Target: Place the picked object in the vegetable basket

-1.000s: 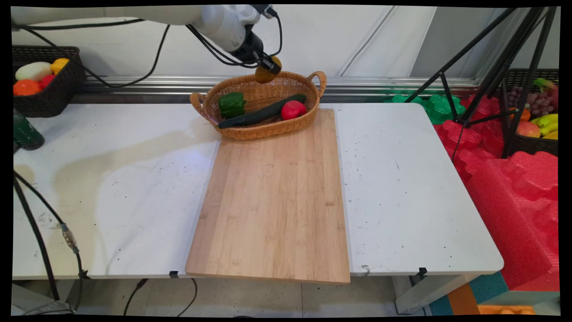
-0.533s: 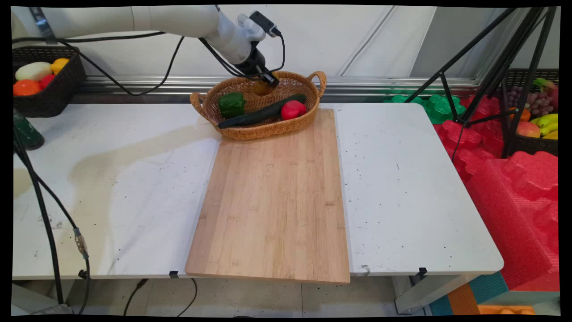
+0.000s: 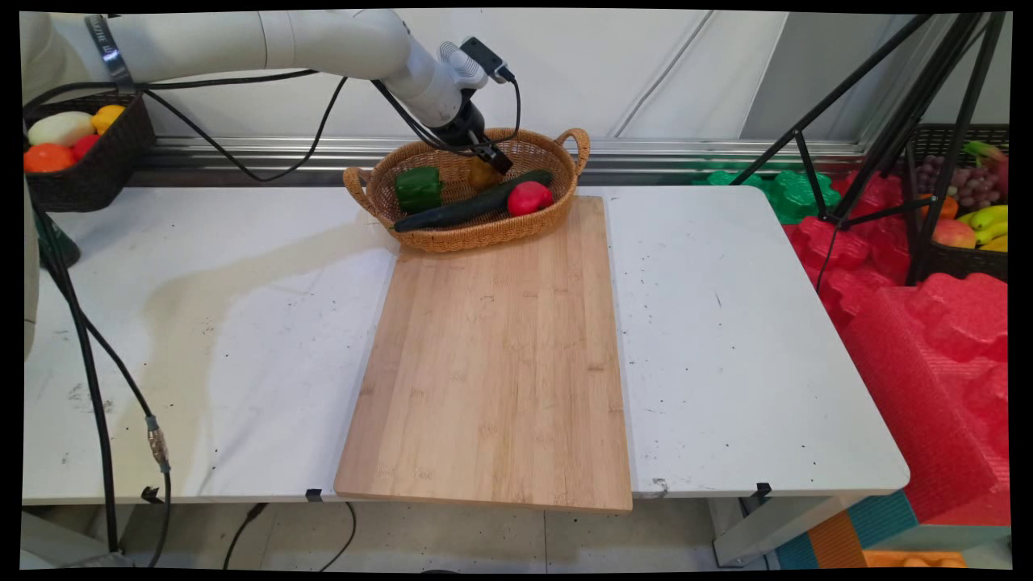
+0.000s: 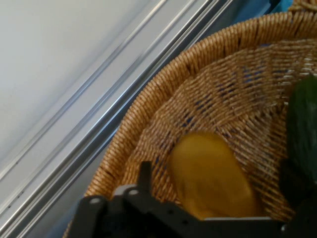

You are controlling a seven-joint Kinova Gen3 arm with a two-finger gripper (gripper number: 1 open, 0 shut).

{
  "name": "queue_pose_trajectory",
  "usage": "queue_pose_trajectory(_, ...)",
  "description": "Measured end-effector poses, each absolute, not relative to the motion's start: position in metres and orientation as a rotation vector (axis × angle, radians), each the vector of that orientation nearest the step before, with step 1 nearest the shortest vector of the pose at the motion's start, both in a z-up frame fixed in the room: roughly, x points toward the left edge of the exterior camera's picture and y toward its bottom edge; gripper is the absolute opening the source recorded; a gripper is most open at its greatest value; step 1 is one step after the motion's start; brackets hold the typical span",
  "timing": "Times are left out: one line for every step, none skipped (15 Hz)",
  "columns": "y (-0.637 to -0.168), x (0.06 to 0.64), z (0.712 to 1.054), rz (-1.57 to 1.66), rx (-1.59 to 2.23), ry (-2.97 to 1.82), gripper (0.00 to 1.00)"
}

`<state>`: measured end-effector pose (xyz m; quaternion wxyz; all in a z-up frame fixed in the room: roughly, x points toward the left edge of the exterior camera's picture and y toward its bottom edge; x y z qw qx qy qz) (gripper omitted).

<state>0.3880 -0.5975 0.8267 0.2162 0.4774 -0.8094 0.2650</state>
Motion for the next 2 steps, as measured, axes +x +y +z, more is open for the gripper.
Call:
queue_pose_trajectory(-0.5979,0.3876,0.8267,0.736,1.319,-2.243,1.00)
queue_pose_trajectory(-0.5980,0.3872,0.8274,0.740,1.312,-2.243,1.00)
